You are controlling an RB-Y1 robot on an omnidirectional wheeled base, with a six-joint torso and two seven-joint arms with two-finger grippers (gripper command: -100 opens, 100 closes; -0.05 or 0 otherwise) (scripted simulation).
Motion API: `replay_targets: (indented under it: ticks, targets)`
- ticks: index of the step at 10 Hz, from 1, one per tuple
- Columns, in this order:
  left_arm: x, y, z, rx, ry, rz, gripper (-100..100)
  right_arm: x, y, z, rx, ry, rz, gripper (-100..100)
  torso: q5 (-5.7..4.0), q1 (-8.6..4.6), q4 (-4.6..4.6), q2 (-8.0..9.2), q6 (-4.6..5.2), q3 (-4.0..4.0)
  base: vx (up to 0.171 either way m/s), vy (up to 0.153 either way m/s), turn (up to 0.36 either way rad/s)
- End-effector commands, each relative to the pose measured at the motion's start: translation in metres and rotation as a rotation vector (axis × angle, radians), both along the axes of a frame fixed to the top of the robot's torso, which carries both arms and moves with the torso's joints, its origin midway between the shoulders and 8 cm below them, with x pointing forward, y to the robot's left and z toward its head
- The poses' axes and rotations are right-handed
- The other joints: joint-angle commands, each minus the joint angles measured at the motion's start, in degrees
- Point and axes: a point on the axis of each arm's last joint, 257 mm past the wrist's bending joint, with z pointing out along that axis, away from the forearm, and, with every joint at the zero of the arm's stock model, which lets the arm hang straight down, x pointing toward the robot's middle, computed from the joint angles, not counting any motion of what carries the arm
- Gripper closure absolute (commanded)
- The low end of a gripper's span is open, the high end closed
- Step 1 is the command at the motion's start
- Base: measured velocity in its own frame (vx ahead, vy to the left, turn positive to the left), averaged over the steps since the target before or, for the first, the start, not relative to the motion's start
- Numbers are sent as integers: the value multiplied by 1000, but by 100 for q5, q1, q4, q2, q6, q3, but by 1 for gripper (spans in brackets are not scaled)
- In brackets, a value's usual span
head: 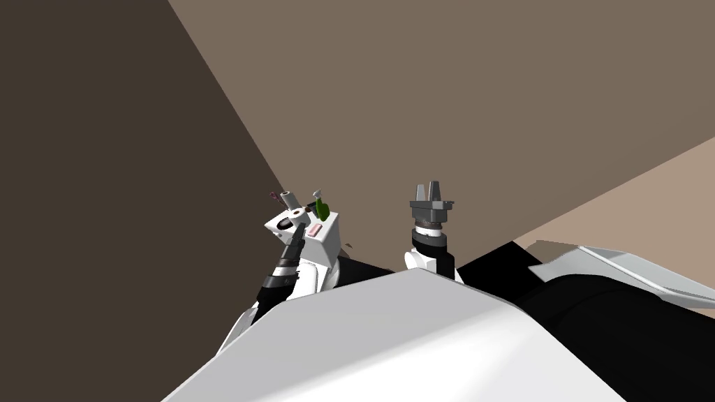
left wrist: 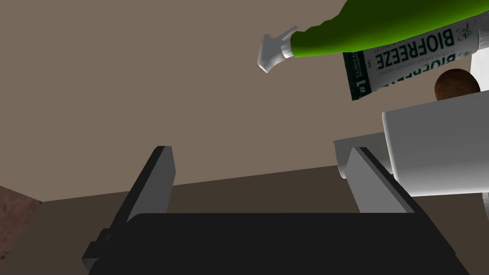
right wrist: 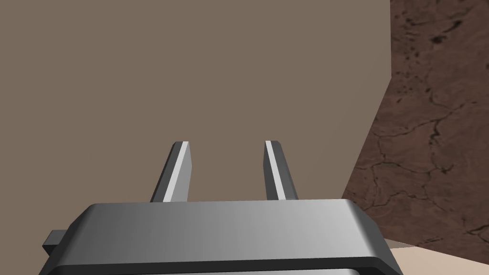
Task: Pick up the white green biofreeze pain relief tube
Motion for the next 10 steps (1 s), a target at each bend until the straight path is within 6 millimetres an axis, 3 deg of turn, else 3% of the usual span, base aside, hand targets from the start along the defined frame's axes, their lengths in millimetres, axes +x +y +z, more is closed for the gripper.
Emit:
replay_targets:
  ticks: [1, 4, 10]
  targets:
    - [0, 0, 0, 0, 0, 0, -100, 0, 0, 0, 0, 0, 0, 0, 0, 0, 0, 0, 0, 0, -7, 7, -24]
    - [6, 0, -15, 64, 18, -21, -100, 0, 0, 0, 0, 0, 0, 0, 1, 5, 2, 9, 2, 5, -33, 14, -96]
    - [22, 7, -59, 277, 67, -77, -100, 0, 0, 0, 0, 0, 0, 0, 4, 16, 7, 31, 0, 18, -90, 35, -115]
